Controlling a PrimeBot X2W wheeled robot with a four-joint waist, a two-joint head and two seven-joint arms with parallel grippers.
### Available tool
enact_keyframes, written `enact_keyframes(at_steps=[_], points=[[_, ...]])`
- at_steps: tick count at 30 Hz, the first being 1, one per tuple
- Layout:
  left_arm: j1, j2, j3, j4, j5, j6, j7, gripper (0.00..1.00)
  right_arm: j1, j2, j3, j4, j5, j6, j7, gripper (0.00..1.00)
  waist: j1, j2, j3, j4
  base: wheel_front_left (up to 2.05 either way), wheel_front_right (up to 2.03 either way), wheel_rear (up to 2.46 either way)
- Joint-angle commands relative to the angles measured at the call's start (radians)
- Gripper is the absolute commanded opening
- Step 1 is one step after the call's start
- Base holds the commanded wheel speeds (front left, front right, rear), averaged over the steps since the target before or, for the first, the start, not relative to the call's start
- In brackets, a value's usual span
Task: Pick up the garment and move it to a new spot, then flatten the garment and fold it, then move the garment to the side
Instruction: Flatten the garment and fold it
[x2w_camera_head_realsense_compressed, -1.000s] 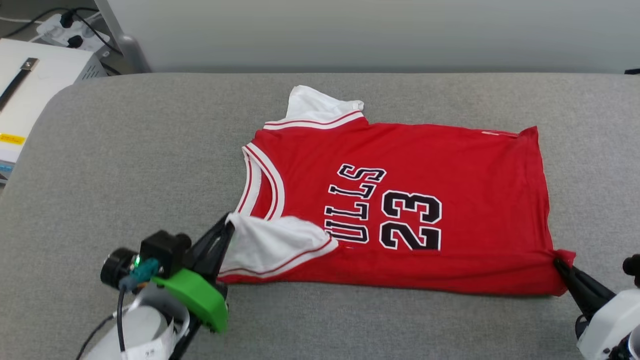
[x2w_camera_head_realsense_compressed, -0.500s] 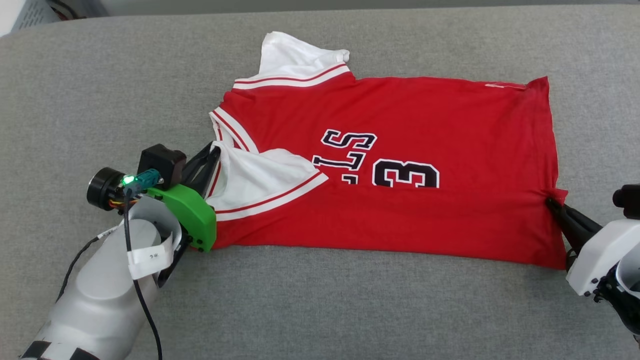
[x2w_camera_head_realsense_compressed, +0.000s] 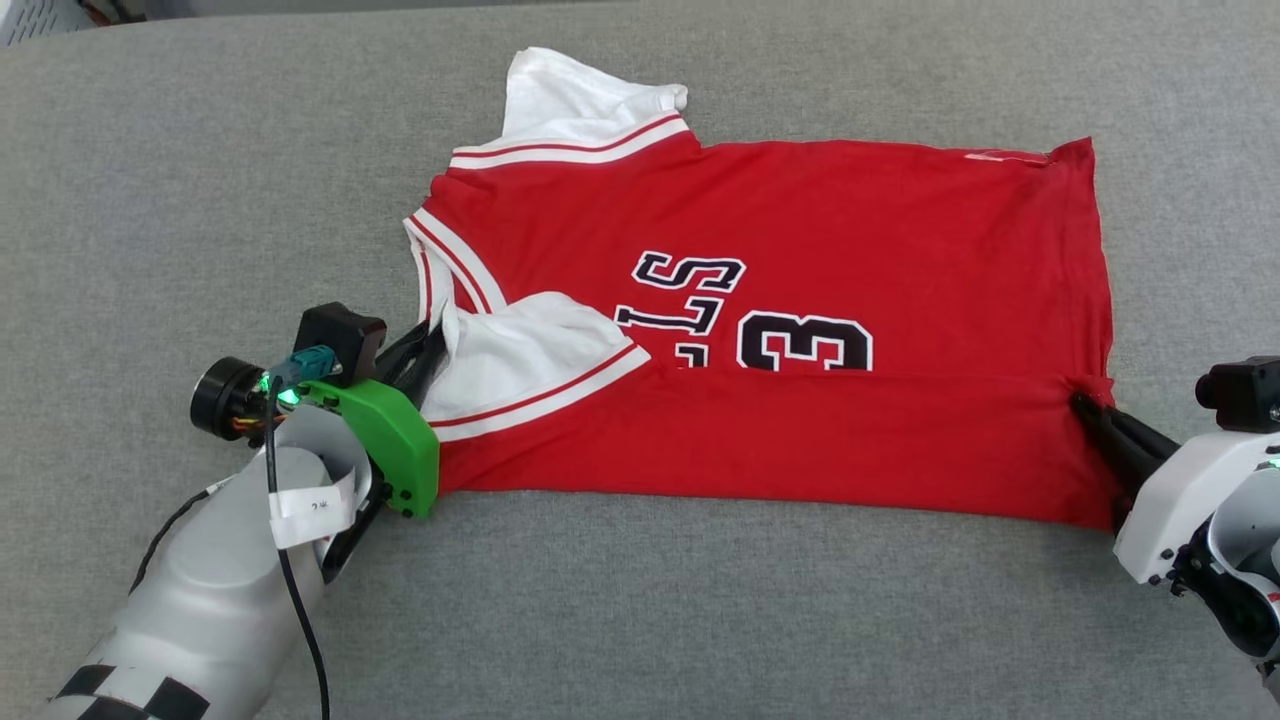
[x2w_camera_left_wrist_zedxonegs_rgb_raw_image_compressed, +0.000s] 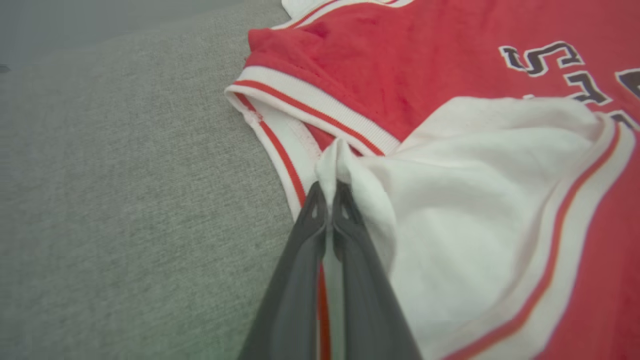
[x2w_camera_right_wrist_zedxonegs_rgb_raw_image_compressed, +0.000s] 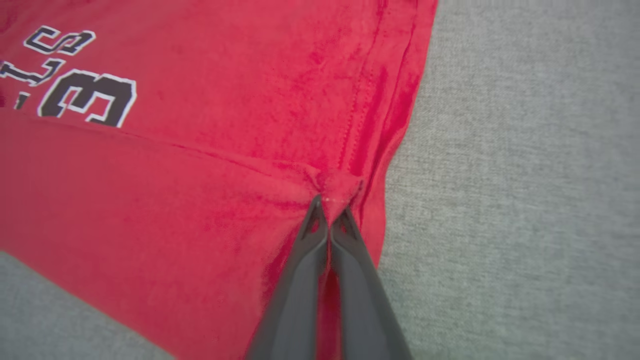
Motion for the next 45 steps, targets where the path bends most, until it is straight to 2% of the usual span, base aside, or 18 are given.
enact_keyframes(at_steps=[1, 7, 8, 12, 17, 21, 27, 34, 45], points=[[-0.01, 0.021, 0.01, -0.01, 0.0, -0.003, 0.004, 1.0, -0.003, -0.011, 0.002, -0.01, 0.006, -0.001, -0.02, 1.0, -0.0001, 0.0, -0.029, 0.012, 0.0, 0.0, 0.0], [-0.056, 0.078, -0.009, -0.052, 0.013, -0.003, 0.005, 1.0, 0.043, -0.041, -0.035, -0.067, -0.002, -0.001, -0.049, 1.0, -0.0001, 0.0, -0.074, 0.04, 0.0, 0.0, 0.0], [-0.087, 0.103, -0.043, -0.084, -0.003, -0.003, 0.056, 1.0, 0.072, -0.047, -0.062, -0.094, -0.012, -0.001, -0.048, 1.0, -0.0001, 0.0, -0.096, 0.053, 0.0, 0.0, 0.0], [-0.128, 0.141, -0.092, -0.155, -0.076, -0.003, 0.199, 1.0, 0.108, -0.042, -0.097, -0.132, -0.035, -0.001, -0.031, 1.0, -0.0001, 0.0, -0.115, 0.064, 0.0, 0.0, 0.0], [-0.166, 0.182, -0.157, -0.241, -0.224, -0.003, 0.479, 1.0, 0.145, -0.025, -0.14, -0.168, -0.064, -0.001, 0.003, 1.0, -0.0001, 0.0, -0.127, 0.074, 0.0, 0.0, 0.0], [-0.185, 0.202, -0.2, -0.29, -0.322, -0.003, 0.66, 1.0, 0.158, -0.012, -0.156, -0.185, -0.077, -0.001, 0.026, 1.0, -0.0001, 0.0, -0.131, 0.074, 0.0, 0.0, 0.0], [-0.179, 0.224, -0.263, -0.318, -0.412, -0.003, 0.829, 1.0, 0.169, 0.011, -0.163, -0.207, -0.088, -0.001, 0.062, 1.0, -0.0001, 0.0, -0.131, 0.061, 0.0, 0.0, 0.0], [-0.139, 0.213, -0.306, -0.261, -0.443, -0.003, 0.872, 1.0, 0.164, 0.031, -0.164, -0.218, -0.096, -0.001, 0.089, 1.0, -0.0001, 0.0, -0.113, 0.039, 0.0, 0.0, 0.0], [-0.083, 0.172, -0.361, -0.185, -0.482, -0.003, 0.867, 1.0, 0.112, 0.03, -0.132, -0.194, -0.089, -0.001, 0.093, 1.0, -0.0001, 0.0, -0.091, 0.018, 0.0, 0.0, 0.0]])
